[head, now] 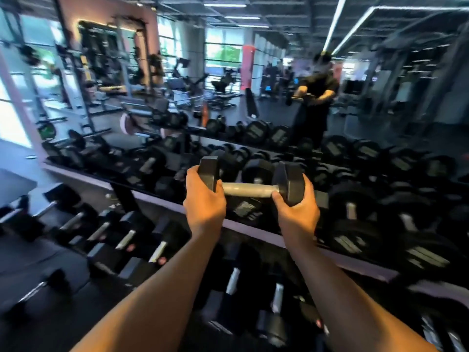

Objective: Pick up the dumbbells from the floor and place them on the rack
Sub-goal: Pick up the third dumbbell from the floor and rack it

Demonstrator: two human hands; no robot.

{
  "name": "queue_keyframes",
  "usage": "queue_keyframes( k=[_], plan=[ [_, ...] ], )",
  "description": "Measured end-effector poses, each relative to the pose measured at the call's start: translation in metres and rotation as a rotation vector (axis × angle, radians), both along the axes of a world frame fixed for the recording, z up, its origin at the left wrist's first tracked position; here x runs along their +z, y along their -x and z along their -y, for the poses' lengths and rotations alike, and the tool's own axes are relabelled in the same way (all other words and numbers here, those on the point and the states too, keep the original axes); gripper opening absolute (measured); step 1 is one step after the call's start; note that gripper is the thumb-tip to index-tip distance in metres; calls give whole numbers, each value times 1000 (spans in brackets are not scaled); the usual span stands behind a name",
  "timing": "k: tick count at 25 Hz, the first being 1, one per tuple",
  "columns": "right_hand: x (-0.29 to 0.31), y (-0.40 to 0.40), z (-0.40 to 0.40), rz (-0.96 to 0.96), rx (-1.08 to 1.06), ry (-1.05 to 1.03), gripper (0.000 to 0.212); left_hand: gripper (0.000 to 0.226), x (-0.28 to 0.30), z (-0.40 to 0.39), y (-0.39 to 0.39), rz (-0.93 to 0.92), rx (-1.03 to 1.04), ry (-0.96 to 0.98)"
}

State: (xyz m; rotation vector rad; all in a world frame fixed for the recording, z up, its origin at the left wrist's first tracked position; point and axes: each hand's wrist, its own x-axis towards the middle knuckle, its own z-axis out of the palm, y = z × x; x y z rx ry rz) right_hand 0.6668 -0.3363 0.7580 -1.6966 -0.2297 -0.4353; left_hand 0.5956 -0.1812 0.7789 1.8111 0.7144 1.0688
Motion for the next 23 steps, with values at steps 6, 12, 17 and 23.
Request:
queue_keyframes(
  k=[6,12,17,23],
  plan=[
    [5,-64,-235,49,193,7,69,45,4,-216,-32,39,176,45],
    [-5,-106,-419,67,328,32,66,45,-3,-386,-56,33,317,52],
    [-20,-158,-548,98,398,52,66,46,-24,-503,-95,43,405,74],
    [-30,-228,-707,77,491,85,57,43,-37,-647,-156,35,502,121]
  ],
)
